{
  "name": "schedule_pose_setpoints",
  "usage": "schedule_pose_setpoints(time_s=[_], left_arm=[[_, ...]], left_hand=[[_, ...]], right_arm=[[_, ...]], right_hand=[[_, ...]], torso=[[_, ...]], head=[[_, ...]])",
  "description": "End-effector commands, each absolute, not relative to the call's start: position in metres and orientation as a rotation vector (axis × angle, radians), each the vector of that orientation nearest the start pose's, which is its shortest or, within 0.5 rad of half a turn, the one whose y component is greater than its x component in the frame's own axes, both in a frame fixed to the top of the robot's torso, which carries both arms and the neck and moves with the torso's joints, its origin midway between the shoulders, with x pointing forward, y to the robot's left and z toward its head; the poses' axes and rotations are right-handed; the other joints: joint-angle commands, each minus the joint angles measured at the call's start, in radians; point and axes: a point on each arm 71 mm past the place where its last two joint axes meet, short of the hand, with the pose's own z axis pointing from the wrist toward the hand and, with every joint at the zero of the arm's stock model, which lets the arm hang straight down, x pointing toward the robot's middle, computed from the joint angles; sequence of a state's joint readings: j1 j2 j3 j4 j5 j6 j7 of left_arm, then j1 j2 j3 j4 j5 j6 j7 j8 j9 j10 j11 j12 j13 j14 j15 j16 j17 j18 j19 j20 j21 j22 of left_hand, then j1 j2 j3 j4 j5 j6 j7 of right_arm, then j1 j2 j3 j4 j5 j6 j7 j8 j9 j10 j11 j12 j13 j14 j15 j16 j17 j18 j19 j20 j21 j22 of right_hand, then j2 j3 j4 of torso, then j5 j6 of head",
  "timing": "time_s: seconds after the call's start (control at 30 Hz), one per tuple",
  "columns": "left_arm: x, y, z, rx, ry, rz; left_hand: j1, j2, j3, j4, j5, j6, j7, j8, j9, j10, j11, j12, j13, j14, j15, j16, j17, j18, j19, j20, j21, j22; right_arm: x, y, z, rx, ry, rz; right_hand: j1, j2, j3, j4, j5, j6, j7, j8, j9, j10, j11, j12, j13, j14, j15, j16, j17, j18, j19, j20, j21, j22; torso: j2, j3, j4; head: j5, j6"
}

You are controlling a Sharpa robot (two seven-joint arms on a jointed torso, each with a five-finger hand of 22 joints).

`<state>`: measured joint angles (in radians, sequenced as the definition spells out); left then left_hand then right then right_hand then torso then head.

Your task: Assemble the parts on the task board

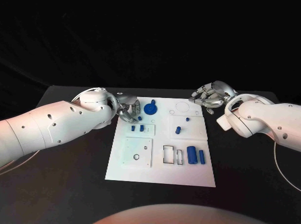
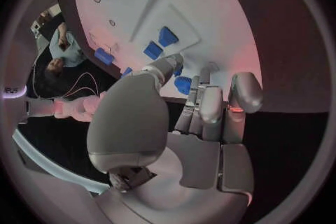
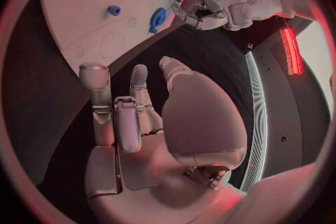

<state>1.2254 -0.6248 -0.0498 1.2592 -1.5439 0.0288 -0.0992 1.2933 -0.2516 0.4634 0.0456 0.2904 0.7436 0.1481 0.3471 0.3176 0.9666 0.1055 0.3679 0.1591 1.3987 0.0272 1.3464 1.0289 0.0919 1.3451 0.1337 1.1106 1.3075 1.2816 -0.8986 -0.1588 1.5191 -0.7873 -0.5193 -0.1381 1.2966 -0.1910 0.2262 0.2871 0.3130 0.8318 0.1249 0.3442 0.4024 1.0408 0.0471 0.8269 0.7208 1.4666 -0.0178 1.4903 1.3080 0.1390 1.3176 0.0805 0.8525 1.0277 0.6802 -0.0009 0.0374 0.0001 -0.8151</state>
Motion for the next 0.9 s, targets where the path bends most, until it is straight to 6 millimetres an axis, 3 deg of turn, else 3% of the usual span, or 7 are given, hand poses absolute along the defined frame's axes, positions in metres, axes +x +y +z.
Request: schedule_pose_setpoints(time_s=[0.03,0.23,0.43,0.53,0.57,0.6,0.9], left_arm=[[0.527,0.165,-0.208,0.333,1.918,-0.520],[0.527,0.183,-0.201,0.219,1.911,-0.574],[0.526,0.196,-0.187,-0.005,1.804,-0.831],[0.524,0.205,-0.180,-0.220,1.746,-1.048],[0.523,0.209,-0.178,-0.302,1.724,-1.121],[0.523,0.212,-0.176,-0.382,1.702,-1.186],[0.518,0.231,-0.169,-0.745,1.560,-1.417]], left_hand=[[-0.009,0.000,-0.009,-0.001,0.008,-0.003,0.000,0.008,0.002,-0.007,0.000,0.002,0.002,-0.010,0.002,-0.007,-0.005,0.009,-0.009,-0.002,-0.005,0.072],[0.021,0.020,-0.003,-0.011,0.027,0.026,0.014,0.038,0.011,0.004,-0.003,0.028,0.013,-0.017,-0.001,-0.008,-0.018,0.010,-0.008,-0.001,-0.006,0.073],[0.062,0.055,0.055,-0.034,0.009,0.057,0.021,0.063,0.014,0.024,-0.005,0.051,0.019,-0.047,-0.004,-0.042,-0.091,0.019,-0.031,-0.005,-0.055,0.056],[0.044,0.052,0.069,-0.032,0.000,0.048,0.027,0.067,0.011,-0.007,0.006,0.047,0.013,-0.184,0.004,-0.188,-0.335,0.059,-0.155,0.001,-0.283,-0.037],[0.027,0.047,0.058,-0.023,0.015,0.036,0.031,0.067,0.010,-0.034,0.014,0.047,0.011,-0.264,0.016,-0.257,-0.420,0.083,-0.246,0.007,-0.434,-0.101],[0.012,0.050,0.045,-0.010,0.019,0.031,0.036,0.071,0.011,-0.043,0.017,0.053,0.012,-0.285,0.019,-0.271,-0.430,0.088,-0.276,0.012,-0.484,-0.125],[0.014,0.067,0.028,-0.001,0.032,0.022,0.035,0.084,0.012,-0.035,0.015,0.088,0.018,-0.326,0.019,-0.296,-0.458,0.090,-0.293,0.017,-0.537,-0.158]], right_arm=[[0.490,-0.249,-0.193,0.523,1.728,0.740],[0.490,-0.246,-0.193,0.358,1.759,0.727],[0.485,-0.237,-0.193,0.089,1.752,0.677],[0.480,-0.231,-0.194,-0.049,1.753,0.638],[0.478,-0.229,-0.195,-0.089,1.753,0.625],[0.477,-0.227,-0.196,-0.126,1.752,0.611],[0.469,-0.219,-0.204,-0.292,1.725,0.500]], right_hand=[[0.020,-0.004,0.021,-0.001,-0.008,0.003,0.005,0.005,0.002,-0.022,0.003,-0.086,-0.062,0.064,-0.006,-0.007,0.100,0.006,-0.005,-0.002,-0.007,-0.001],[0.086,-0.048,0.126,-0.017,-0.044,0.034,0.020,-0.006,-0.002,-0.011,0.024,-0.369,-0.275,0.065,0.009,-0.009,0.100,0.003,0.004,0.010,0.001,0.018],[0.125,-0.078,0.204,-0.058,-0.086,0.062,0.032,-0.027,-0.017,-0.034,0.047,-0.518,-0.389,0.068,0.029,-0.004,0.100,-0.011,0.029,0.027,0.080,0.085],[0.127,-0.085,0.222,-0.074,-0.098,0.069,0.031,-0.039,-0.025,-0.031,0.048,-0.552,-0.419,0.070,0.031,0.001,0.106,-0.013,0.033,0.029,0.101,0.104],[0.127,-0.087,0.225,-0.079,-0.101,0.074,0.031,-0.040,-0.026,-0.030,0.049,-0.559,-0.426,0.070,0.031,0.002,0.108,-0.015,0.036,0.030,0.110,0.111],[0.126,-0.089,0.227,-0.082,-0.104,0.079,0.030,-0.041,-0.027,-0.029,0.049,-0.564,-0.431,0.070,0.031,0.003,0.108,-0.015,0.036,0.030,0.112,0.113],[0.132,-0.094,0.260,-0.119,-0.088,0.098,0.033,-0.055,-0.037,-0.015,0.053,-0.598,-0.467,0.074,0.035,0.014,0.124,-0.016,0.036,0.033,0.125,0.129]], torso=[[-0.001,0.0005,0.0004],[-0.001,0.0005,0.0011],[0.000,0.0008,-0.0001],[0.001,0.0001,-0.0008],[0.001,-0.0001,-0.0009],[0.001,0.0000,-0.0006],[0.002,-0.0030,-0.0001]], head=[[0.001,0.001],[0.001,0.004],[-0.010,0.009],[-0.020,0.011],[-0.022,0.011],[-0.025,0.011],[-0.042,0.016]])
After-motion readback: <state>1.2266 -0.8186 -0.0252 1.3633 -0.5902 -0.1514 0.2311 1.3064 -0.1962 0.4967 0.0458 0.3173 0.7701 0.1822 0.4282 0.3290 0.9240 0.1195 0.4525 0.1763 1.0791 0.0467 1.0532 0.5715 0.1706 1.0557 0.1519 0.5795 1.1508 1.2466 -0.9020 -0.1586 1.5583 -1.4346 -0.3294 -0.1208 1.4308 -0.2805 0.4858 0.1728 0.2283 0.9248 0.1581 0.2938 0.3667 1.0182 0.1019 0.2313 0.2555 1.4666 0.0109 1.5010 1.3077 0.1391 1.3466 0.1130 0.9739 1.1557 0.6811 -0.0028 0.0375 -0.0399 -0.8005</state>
